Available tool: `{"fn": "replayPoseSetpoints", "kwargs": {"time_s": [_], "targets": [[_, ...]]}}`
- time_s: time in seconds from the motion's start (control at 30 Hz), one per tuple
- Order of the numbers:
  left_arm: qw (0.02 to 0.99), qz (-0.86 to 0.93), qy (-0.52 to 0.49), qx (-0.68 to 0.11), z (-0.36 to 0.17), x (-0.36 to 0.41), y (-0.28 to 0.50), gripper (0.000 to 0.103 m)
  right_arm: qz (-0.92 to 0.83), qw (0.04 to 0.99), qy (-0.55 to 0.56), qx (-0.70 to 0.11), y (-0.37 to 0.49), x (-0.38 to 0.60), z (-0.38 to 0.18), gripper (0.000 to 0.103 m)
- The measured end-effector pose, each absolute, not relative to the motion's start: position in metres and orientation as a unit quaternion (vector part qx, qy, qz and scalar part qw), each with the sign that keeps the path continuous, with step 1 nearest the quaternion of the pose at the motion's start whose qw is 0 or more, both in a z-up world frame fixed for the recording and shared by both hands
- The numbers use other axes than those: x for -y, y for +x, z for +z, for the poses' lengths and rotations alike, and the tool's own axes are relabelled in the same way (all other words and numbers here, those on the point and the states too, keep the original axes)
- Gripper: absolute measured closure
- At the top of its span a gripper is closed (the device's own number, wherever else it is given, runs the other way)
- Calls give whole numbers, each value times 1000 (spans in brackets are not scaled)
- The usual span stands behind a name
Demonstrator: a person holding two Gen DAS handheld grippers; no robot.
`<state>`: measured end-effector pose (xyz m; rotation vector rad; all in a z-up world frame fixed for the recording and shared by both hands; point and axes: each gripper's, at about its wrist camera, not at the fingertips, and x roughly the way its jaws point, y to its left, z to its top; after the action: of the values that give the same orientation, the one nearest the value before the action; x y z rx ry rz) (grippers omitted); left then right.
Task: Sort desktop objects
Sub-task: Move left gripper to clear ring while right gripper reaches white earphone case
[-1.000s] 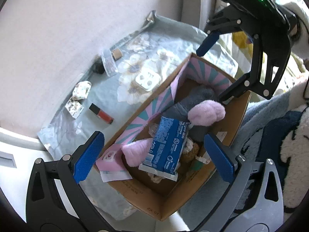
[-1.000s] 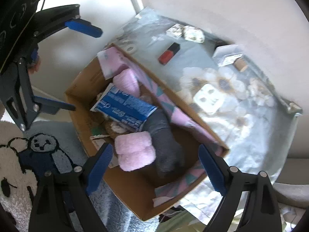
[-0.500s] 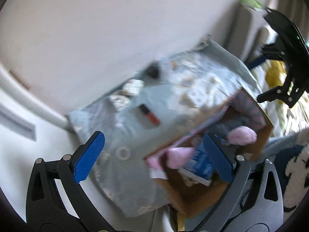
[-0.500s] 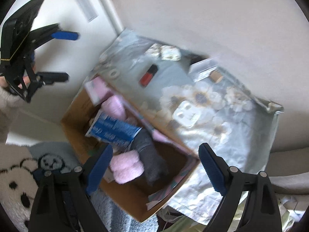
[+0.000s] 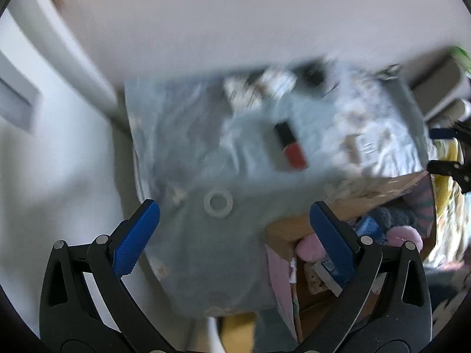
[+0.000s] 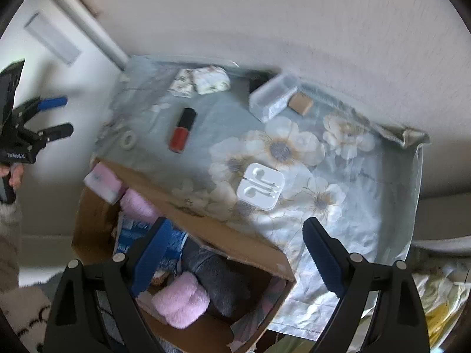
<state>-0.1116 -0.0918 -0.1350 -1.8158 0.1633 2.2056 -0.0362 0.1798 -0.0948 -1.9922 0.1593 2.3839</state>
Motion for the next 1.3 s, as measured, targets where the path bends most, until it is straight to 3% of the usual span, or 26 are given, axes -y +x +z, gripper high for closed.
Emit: {"fn": "replayPoseSetpoints", "kwargs": {"time_s": [0.2,0.4,0.8,1.0,1.1,1.3], "targets": [[85,712,-696,-32,-213,97,-132,5,715,44,-687,-124,-70,-199,-148,15],[46,704,-709,11,-252,110,-136,7,675,77,-716,-161,-86,-207,-192,15],[20,721,-691,50,-271,123,-117,8,637,143,-733,-190,-93,-210,-232,15],[11,739,-672,40,-268,123,-106,23,639,148,-731,-191,-91,-206,-232,15],[6,750,-661,24,-267,124,-96,32,640,149,-729,-194,-88,-204,-232,29],[10,766,-643,2,-267,125,-79,43,651,148,-724,-174,-82,-198,-227,46]]}}
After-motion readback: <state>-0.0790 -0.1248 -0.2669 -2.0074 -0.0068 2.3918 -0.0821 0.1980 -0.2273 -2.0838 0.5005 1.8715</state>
